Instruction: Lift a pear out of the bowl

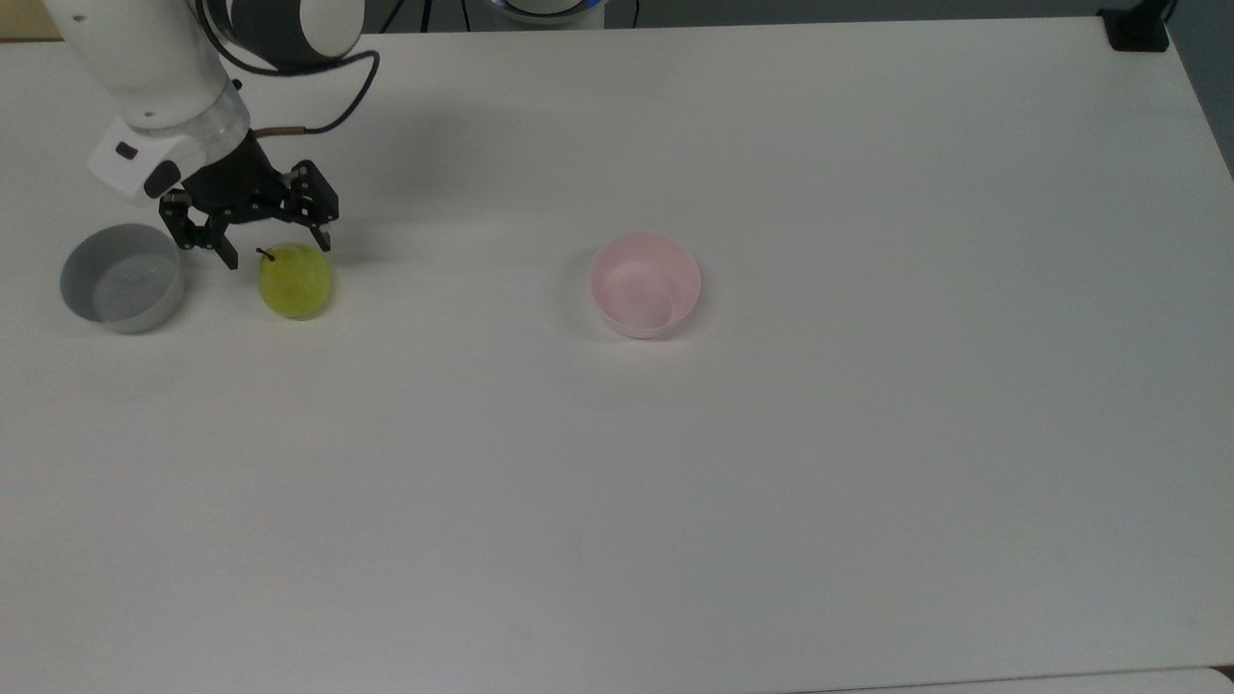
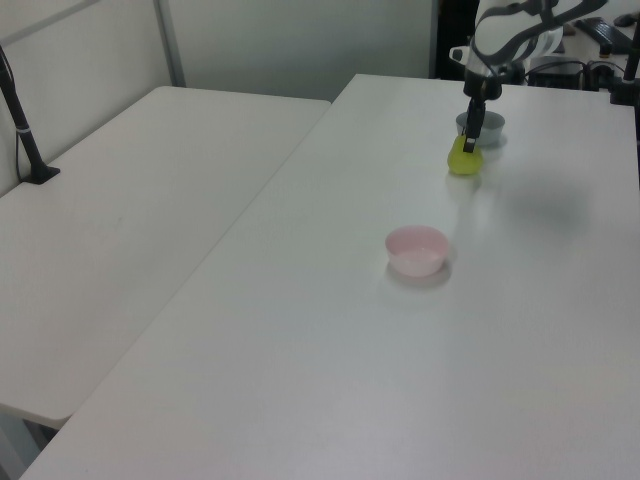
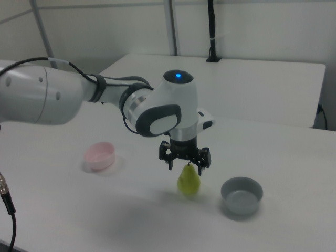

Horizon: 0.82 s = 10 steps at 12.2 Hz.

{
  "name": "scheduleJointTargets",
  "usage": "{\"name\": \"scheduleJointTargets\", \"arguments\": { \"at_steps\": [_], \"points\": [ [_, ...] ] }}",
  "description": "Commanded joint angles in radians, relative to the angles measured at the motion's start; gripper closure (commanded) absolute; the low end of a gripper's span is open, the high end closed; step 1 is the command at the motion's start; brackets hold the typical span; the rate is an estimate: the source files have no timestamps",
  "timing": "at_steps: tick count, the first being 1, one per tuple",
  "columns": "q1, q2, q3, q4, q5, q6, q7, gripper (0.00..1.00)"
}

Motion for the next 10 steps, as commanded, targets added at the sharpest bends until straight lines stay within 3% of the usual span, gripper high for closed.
{"name": "scheduleJointTargets", "arguments": {
  "at_steps": [1, 3, 7, 10],
  "points": [
    [0.000, -0.085, -0.014, 0.111, -0.144, -0.294, 0.142, 0.00],
    [0.000, -0.108, -0.016, 0.205, -0.191, -0.465, 0.233, 0.00],
    [0.003, -0.169, 0.000, 0.337, -0.177, -0.672, 0.497, 0.00],
    [0.012, -0.236, 0.117, 0.343, -0.160, -0.694, 0.685, 0.00]
  ]
}}
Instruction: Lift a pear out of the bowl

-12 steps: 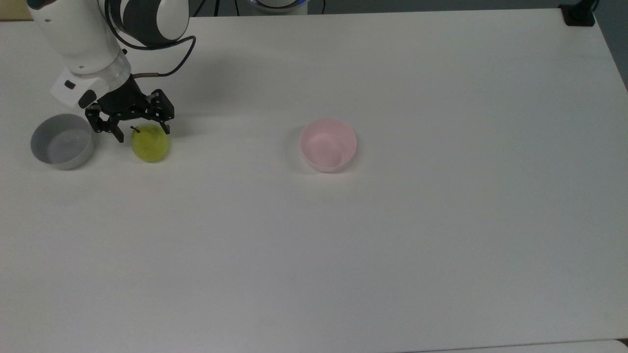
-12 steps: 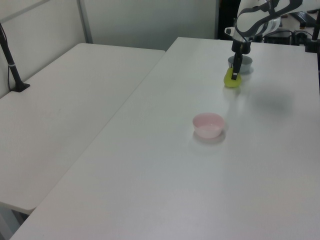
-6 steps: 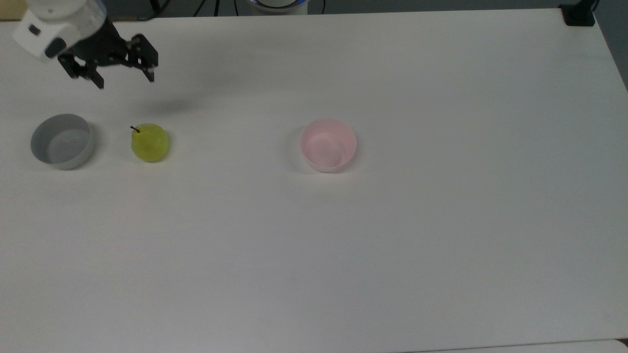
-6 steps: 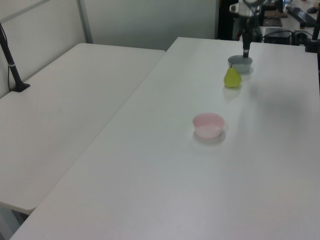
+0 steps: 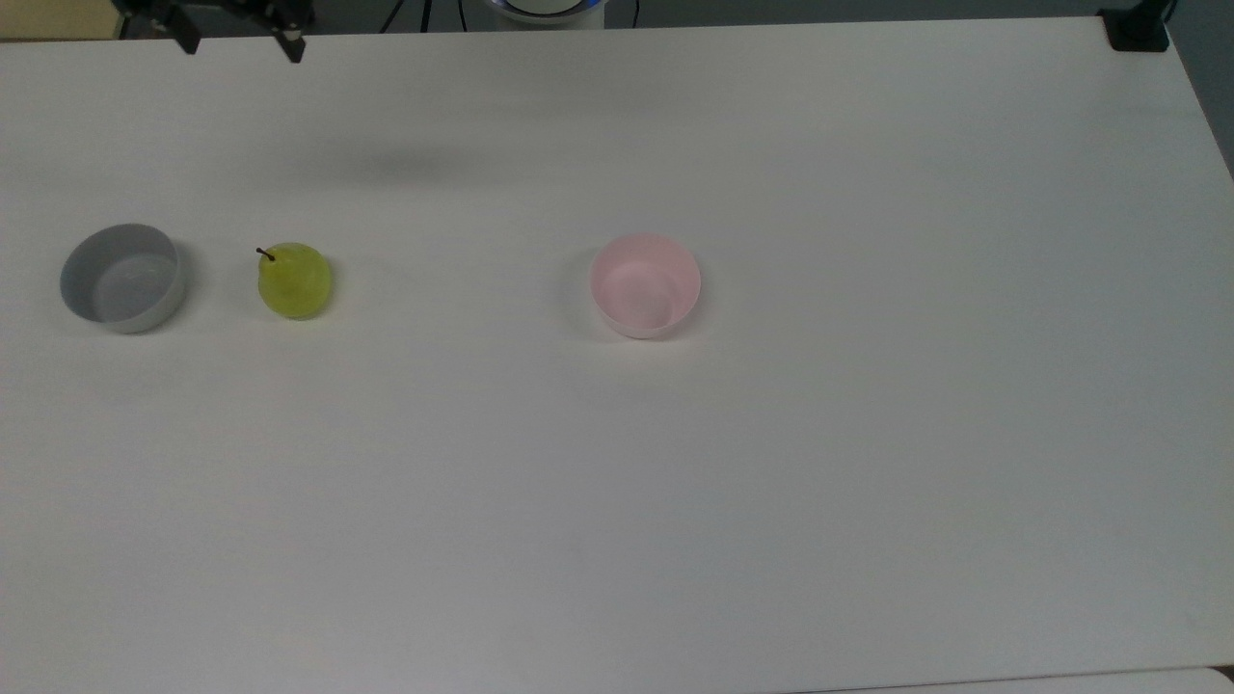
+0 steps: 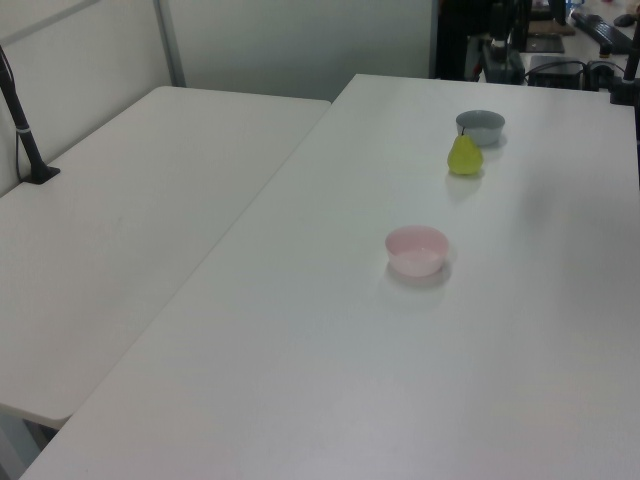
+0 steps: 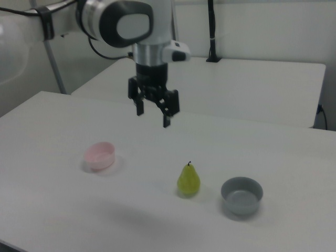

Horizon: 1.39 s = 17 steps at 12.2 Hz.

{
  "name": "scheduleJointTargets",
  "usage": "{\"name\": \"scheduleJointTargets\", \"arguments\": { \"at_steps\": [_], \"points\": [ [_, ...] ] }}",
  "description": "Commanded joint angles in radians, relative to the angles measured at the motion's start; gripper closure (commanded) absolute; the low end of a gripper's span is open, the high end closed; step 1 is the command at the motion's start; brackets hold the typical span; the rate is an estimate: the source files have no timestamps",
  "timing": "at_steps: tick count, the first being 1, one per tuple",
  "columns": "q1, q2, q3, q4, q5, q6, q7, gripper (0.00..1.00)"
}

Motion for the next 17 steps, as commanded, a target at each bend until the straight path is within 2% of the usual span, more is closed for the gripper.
{"name": "scheduleJointTargets", "arguments": {
  "at_steps": [1, 3, 4, 6, 8, 11, 17],
  "points": [
    [0.017, -0.077, 0.109, -0.010, 0.022, -0.025, 0.161, 0.00],
    [0.022, -0.117, 0.164, -0.035, 0.022, -0.016, 0.166, 0.00],
    [0.044, -0.122, 0.169, -0.035, 0.020, -0.014, 0.160, 0.00],
    [0.054, -0.127, 0.169, -0.047, 0.019, 0.014, 0.146, 0.00],
    [0.074, -0.165, 0.169, -0.148, 0.010, 0.192, 0.102, 0.00],
    [0.112, -0.170, 0.163, -0.161, 0.008, 0.133, 0.038, 0.00],
    [0.120, -0.164, 0.160, -0.159, 0.007, 0.131, 0.033, 0.00]
  ]
}}
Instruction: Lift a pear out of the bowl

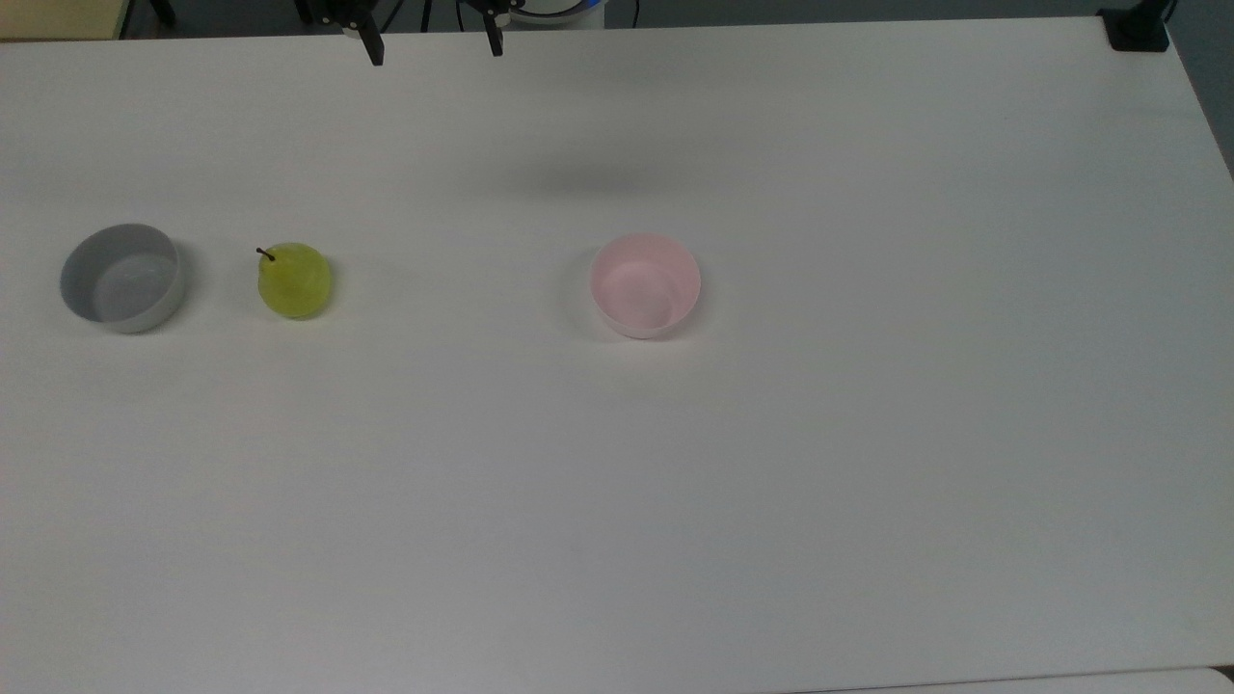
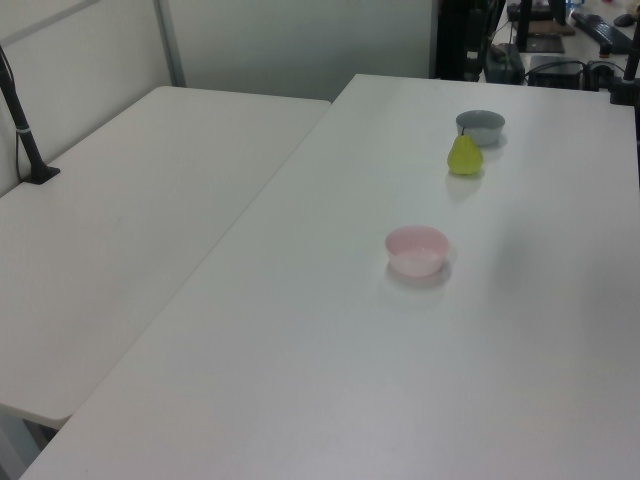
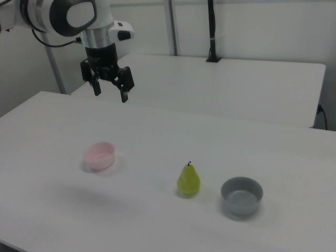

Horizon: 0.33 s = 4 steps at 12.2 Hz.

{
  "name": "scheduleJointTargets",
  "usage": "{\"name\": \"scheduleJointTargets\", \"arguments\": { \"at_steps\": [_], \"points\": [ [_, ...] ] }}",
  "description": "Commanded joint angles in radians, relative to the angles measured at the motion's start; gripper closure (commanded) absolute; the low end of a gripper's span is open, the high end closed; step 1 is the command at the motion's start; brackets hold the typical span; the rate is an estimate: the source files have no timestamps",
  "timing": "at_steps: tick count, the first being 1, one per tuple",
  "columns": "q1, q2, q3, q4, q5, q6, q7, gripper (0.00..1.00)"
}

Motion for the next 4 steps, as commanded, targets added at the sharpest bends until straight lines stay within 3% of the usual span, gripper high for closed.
{"name": "scheduleJointTargets", "arguments": {
  "at_steps": [1, 4],
  "points": [
    [0.016, -0.030, -0.014, -0.033, -0.002, -0.004, -0.024, 0.00],
    [0.016, -0.030, -0.014, -0.033, -0.008, -0.002, -0.021, 0.00]
  ]
}}
